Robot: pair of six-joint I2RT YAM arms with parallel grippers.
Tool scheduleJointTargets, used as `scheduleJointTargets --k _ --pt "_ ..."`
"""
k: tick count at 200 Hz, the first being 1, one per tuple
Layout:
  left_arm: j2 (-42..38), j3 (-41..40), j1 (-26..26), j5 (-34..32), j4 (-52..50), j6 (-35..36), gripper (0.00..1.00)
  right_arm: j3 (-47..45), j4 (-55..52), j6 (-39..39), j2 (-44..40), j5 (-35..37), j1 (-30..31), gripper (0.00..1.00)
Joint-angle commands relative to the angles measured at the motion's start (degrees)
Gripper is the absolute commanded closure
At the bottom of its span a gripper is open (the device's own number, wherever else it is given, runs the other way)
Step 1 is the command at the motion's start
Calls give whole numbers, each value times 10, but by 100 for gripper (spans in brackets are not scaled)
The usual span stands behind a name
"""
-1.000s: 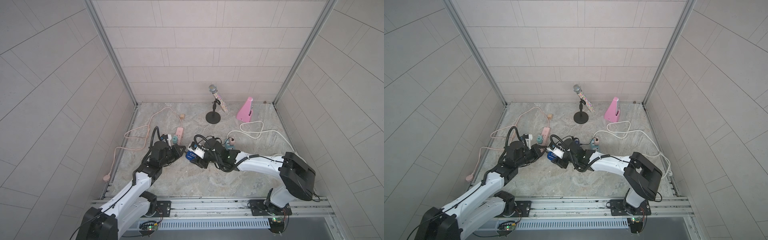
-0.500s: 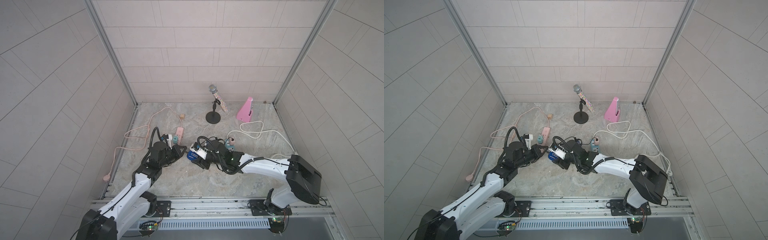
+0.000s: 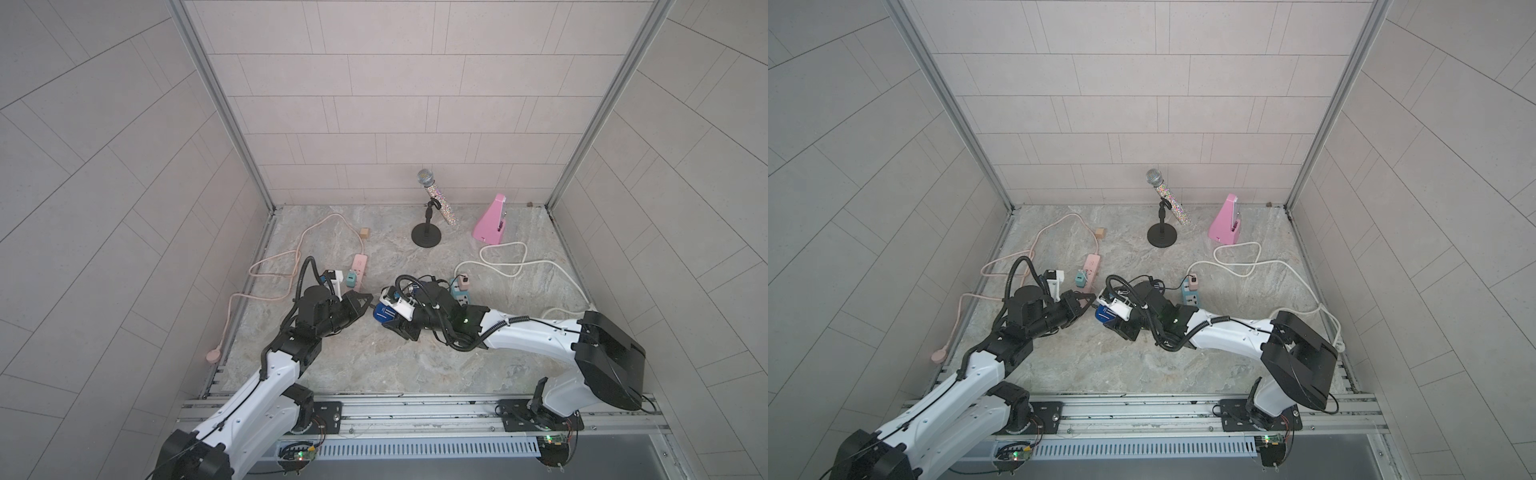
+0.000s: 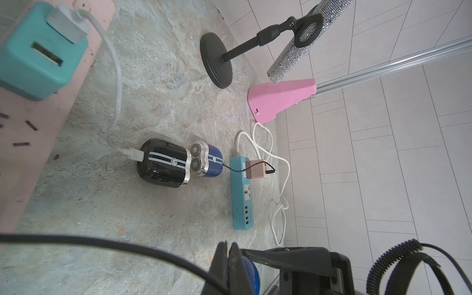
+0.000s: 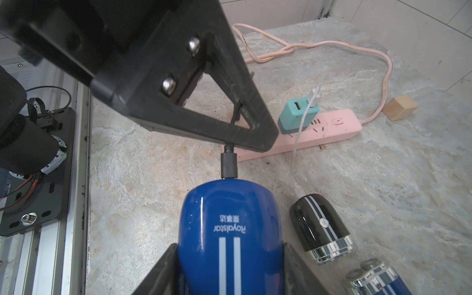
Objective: Unplug the electric shaver
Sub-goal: Remove the charging cable from the electric shaver.
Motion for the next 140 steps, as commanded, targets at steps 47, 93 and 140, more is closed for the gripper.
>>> scheduleJointTargets --k 47,93,140 --pt "-47 -2 52 -58 -8 16 100 -36 -96 7 -12 31 -8 76" --pt "-42 1 55 -50 -7 19 100 -33 -101 11 -11 38 -10 77" --pt "-39 -1 55 -42 -17 35 100 45 -148 17 -11 60 -60 78"
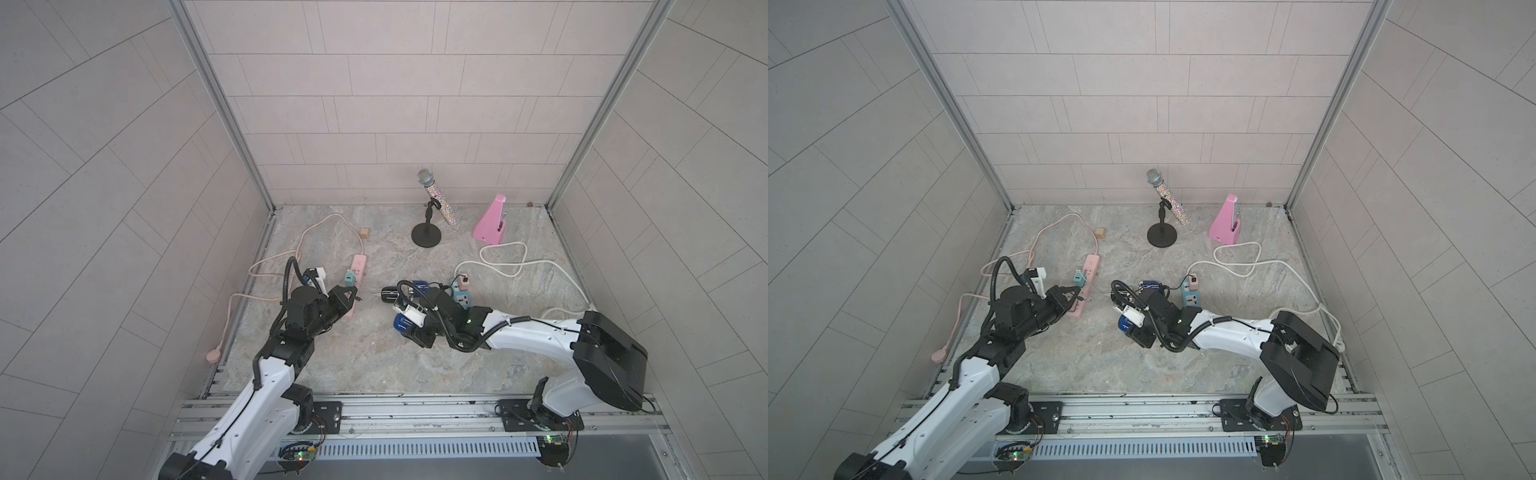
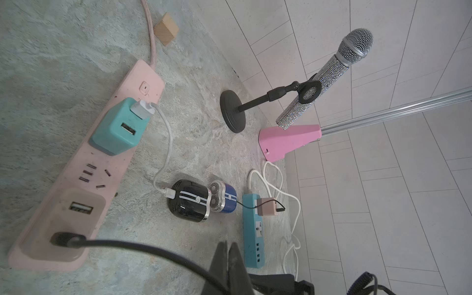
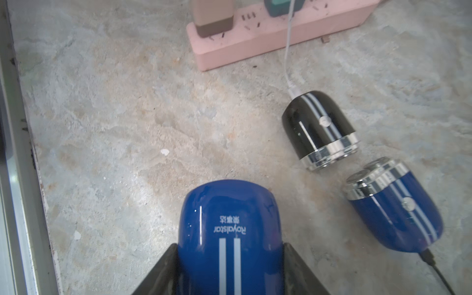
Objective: Unplug the electric shaver
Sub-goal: Remove the charging cable from the electric shaver, then place the electric shaver at the center of the board.
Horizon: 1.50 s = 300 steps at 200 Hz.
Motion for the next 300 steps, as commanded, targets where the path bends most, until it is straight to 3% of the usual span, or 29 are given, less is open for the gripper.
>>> scheduleJointTargets --k 1,43,98,214,300 --pt "-2 -1 4 2 0 20 100 60 -22 3 -6 17 -35 78" --pt "-2 -4 3 3 -1 26 100 252 -145 -13 88 15 -105 78" --pt "-1 -10 3 10 4 30 100 481 -286 -27 261 31 -136 78" --pt "-1 -12 3 10 1 34 100 589 -314 -20 401 28 -193 76" --pt "-3 -6 3 14 -15 40 100 672 -346 -19 486 12 -198 73"
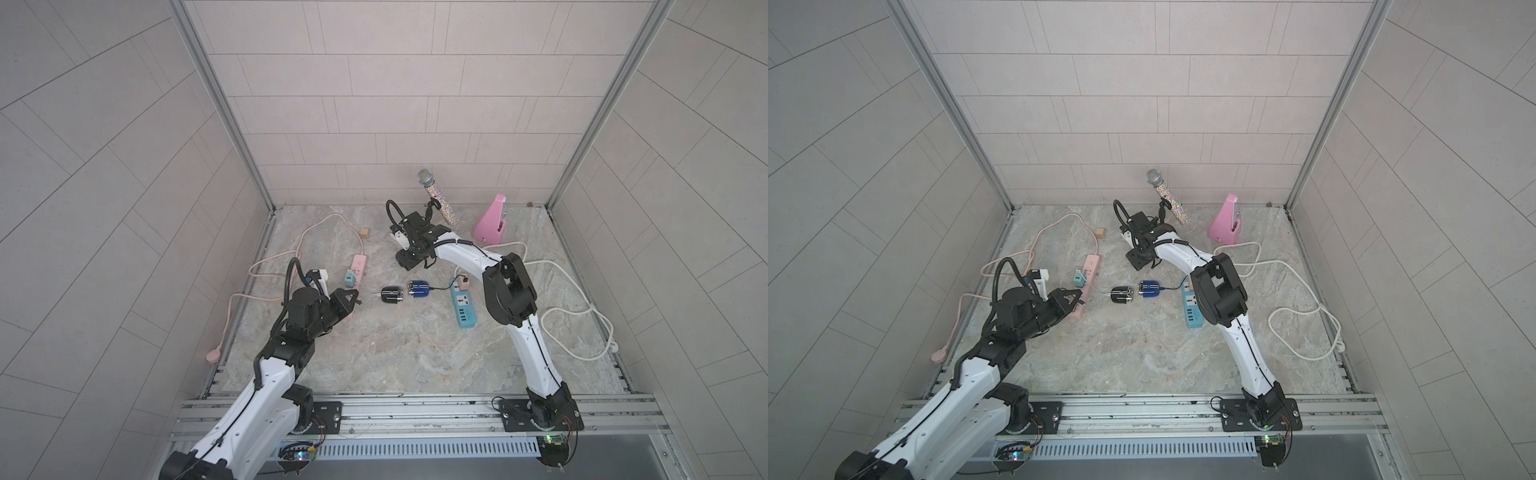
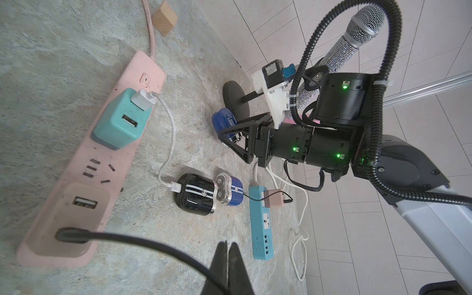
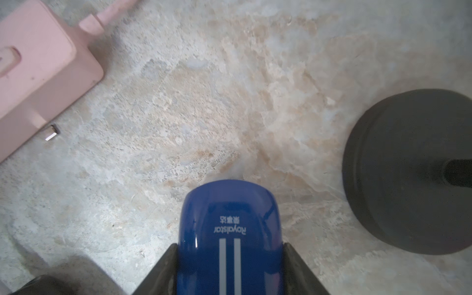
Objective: Unplug the electric shaver
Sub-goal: Place the electric shaver at the center of the board.
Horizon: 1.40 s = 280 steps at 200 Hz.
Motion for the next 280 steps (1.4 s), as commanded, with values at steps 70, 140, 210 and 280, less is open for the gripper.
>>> scheduleJointTargets --k 70,140,210,280 --pt "-3 5 3 1 -16 15 100 32 -17 5 40 -13 -10 58" --pt "1 4 3 1 -17 17 100 38 -18 21 43 -25 -22 26" --pt "1 3 3 0 -24 16 97 29 -30 30 3 -72 -26 17" --pt "-3 5 1 -2 -51 22 41 -95 4 35 -120 -57 -17 16"
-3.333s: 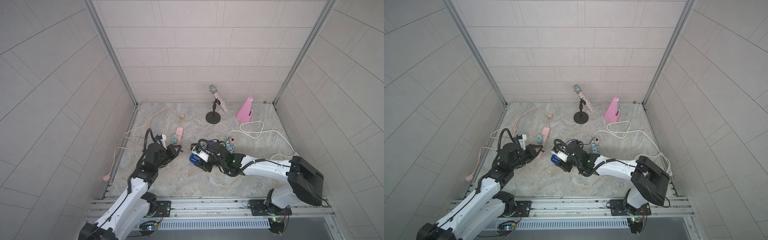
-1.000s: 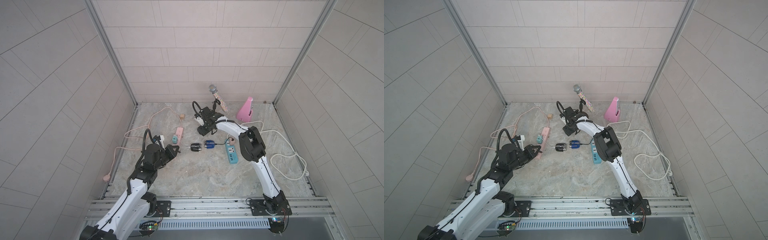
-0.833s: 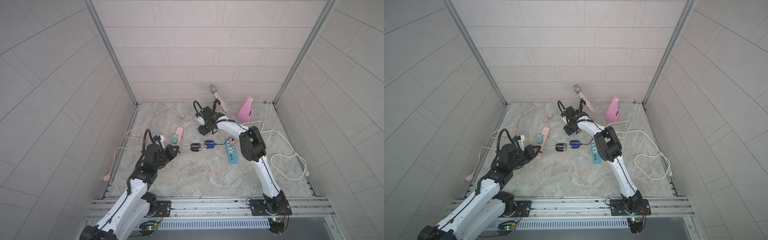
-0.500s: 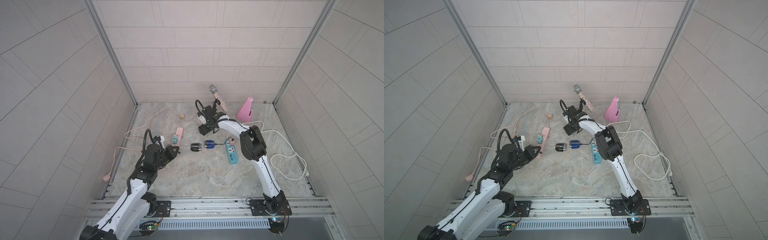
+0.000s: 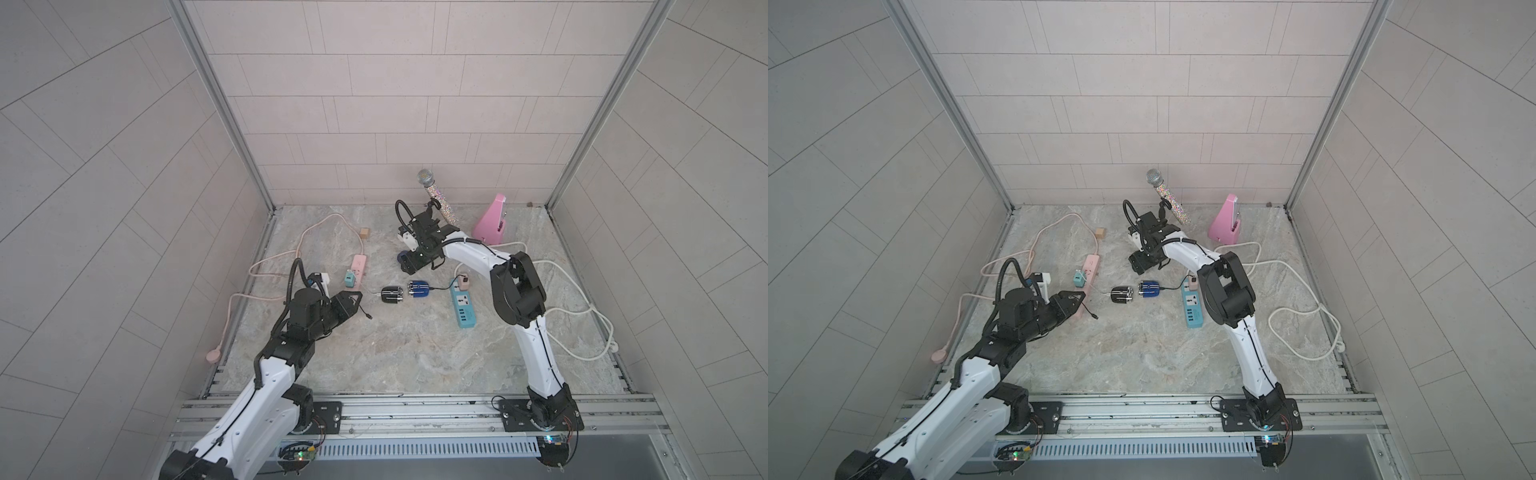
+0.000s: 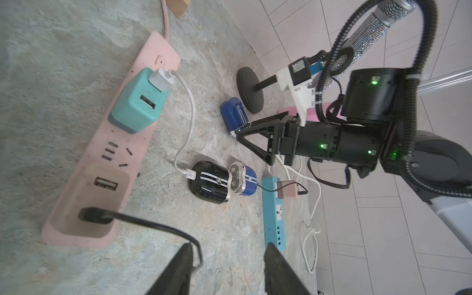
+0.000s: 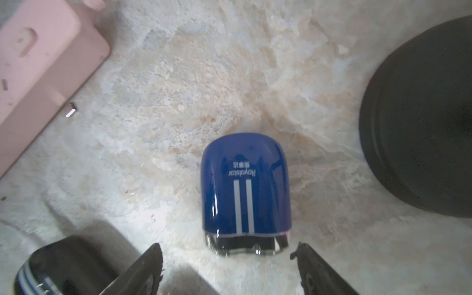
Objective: Unplug the electric shaver
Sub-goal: Place the electric shaver at the center of the board, then move the socket to the center of the board.
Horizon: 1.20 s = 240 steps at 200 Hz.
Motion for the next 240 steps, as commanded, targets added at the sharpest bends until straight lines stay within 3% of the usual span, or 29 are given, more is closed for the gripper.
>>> scheduleJointTargets --k 1,29,60,111,131,173,202,240 --pt "-6 5 1 -2 -8 4 40 -21 6 3 -57 6 5 16" --pt "-16 23 0 4 -37 2 37 -38 -17 0 -93 33 27 16" --pt "-59 87 -2 -17 -160 34 34 -61 -40 -22 -135 63 86 17" --pt "-134 77 -1 -106 -225 31 31 -233 163 -53 -263 -22 177 18" --pt "-158 75 0 -129 -246 23 35 -279 232 -63 -291 -48 207 18" --pt "-203 84 0 -179 -301 27 37 -251 259 -51 -252 -94 226 20" --pt "-220 94 0 -201 -336 30 37 -228 260 -52 -221 -119 246 34" --pt "-244 95 -1 -230 -366 36 37 -227 266 -46 -200 -148 283 35"
